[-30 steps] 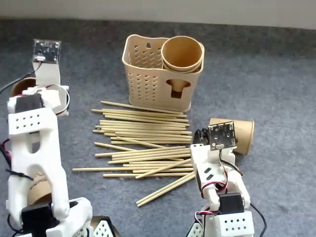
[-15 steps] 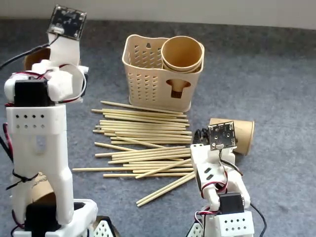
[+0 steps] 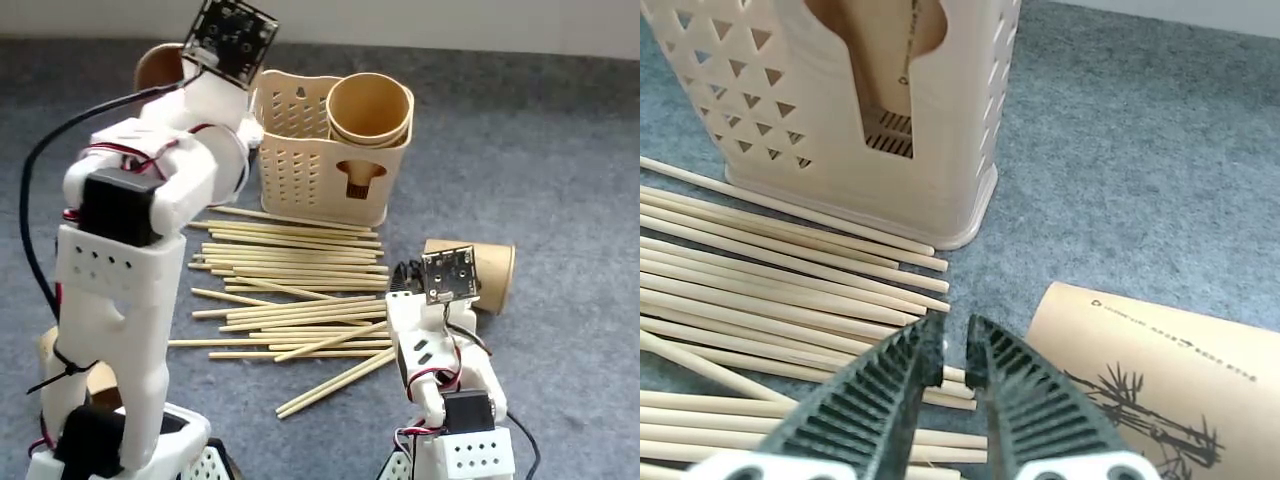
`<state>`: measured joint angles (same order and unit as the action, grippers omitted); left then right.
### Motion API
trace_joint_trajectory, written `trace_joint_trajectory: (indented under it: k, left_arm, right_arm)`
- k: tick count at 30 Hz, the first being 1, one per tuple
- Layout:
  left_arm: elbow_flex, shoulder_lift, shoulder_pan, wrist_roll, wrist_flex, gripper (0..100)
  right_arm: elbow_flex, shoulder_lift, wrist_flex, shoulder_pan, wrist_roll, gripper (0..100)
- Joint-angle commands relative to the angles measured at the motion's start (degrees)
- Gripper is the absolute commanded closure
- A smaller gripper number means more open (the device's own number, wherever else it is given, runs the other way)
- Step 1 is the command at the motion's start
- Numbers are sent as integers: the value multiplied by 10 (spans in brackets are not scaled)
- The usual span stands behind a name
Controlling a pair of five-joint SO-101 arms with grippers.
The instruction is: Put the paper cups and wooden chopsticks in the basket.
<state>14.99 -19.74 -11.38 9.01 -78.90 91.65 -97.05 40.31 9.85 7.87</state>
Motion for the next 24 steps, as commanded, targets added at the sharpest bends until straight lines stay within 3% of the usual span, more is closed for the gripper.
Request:
trace_joint_trajectory:
  k: [1, 14, 24]
  left_arm:
    - [24, -15, -58, -4, 40, 994]
    - [30, 70, -121, -2, 110, 994]
    - [29, 97, -167, -1, 112, 993]
  right_arm:
    - [-5, -9, -15, -6, 7, 947]
    - [-5, -9, -15, -6, 7, 947]
    - [-5, -9, -15, -6, 7, 947]
